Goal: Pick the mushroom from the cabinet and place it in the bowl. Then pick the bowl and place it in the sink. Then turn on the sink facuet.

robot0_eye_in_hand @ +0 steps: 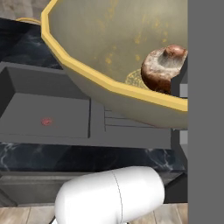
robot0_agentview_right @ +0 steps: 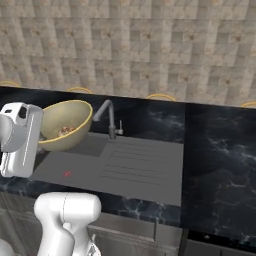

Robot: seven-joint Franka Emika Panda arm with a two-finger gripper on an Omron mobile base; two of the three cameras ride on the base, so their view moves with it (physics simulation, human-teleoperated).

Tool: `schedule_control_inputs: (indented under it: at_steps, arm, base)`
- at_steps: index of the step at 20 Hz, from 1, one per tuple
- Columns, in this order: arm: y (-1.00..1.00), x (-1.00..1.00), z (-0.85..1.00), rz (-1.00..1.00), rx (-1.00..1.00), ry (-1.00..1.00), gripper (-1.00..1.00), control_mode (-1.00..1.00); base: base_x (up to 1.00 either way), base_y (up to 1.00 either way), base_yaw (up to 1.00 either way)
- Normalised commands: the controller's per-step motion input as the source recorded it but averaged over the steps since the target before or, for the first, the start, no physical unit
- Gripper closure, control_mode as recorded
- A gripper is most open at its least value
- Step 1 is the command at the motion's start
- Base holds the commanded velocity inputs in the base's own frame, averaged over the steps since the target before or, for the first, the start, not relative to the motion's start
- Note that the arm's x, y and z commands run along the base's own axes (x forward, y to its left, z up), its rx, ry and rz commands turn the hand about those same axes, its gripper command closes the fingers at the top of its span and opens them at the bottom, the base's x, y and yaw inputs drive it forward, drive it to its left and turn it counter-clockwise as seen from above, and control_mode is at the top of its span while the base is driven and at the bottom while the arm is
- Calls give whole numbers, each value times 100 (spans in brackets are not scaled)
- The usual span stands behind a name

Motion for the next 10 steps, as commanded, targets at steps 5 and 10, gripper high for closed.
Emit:
schedule_control_inputs:
  at_steps: [5,10]
  arm:
    - [0,0,0,0,0,0,100,100]
    - [0,0,-3,-1,1,0,100,-100]
  base:
    - [17,0,-14]
    - [11,0,-6]
